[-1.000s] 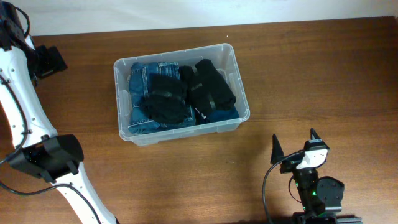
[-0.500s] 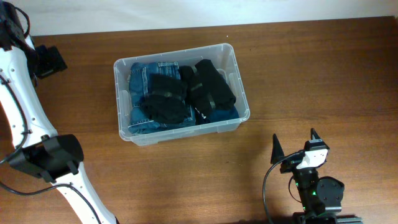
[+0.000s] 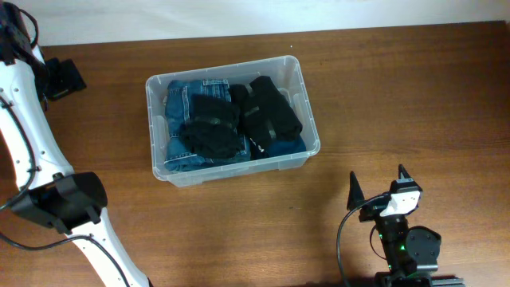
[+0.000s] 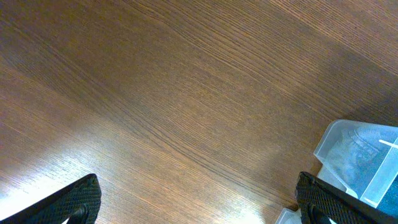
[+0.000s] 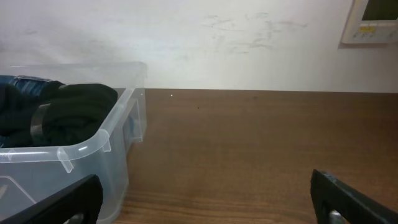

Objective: Pack container

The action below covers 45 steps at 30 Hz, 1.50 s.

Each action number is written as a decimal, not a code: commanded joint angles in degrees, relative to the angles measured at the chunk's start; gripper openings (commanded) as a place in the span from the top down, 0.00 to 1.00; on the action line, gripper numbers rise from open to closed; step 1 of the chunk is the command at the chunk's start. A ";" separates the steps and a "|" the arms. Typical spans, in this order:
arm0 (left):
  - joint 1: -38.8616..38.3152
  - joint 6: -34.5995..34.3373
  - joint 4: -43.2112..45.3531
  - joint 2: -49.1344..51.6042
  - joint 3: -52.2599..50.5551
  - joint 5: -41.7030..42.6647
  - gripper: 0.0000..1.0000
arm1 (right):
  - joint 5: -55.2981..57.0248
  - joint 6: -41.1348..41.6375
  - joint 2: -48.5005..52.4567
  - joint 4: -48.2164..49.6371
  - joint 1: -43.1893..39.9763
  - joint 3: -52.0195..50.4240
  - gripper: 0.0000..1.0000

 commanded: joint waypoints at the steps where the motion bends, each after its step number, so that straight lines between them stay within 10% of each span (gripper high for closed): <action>1: 0.09 -0.33 -0.04 -0.24 0.83 0.20 0.01 | 0.90 0.68 -0.68 0.13 0.55 -0.59 0.02; 24: -0.63 -0.33 0.94 -3.52 0.83 0.35 0.01 | 0.90 0.68 -0.68 0.13 0.55 -0.59 0.01; 36: -7.93 -3.56 19.08 -21.40 -1.81 1.51 0.01 | 0.90 0.68 -0.68 0.13 0.55 -0.59 0.02; 45: -11.19 -5.97 40.92 -39.74 -25.88 1.51 0.01 | 0.90 0.68 -0.68 0.13 0.55 -0.59 0.02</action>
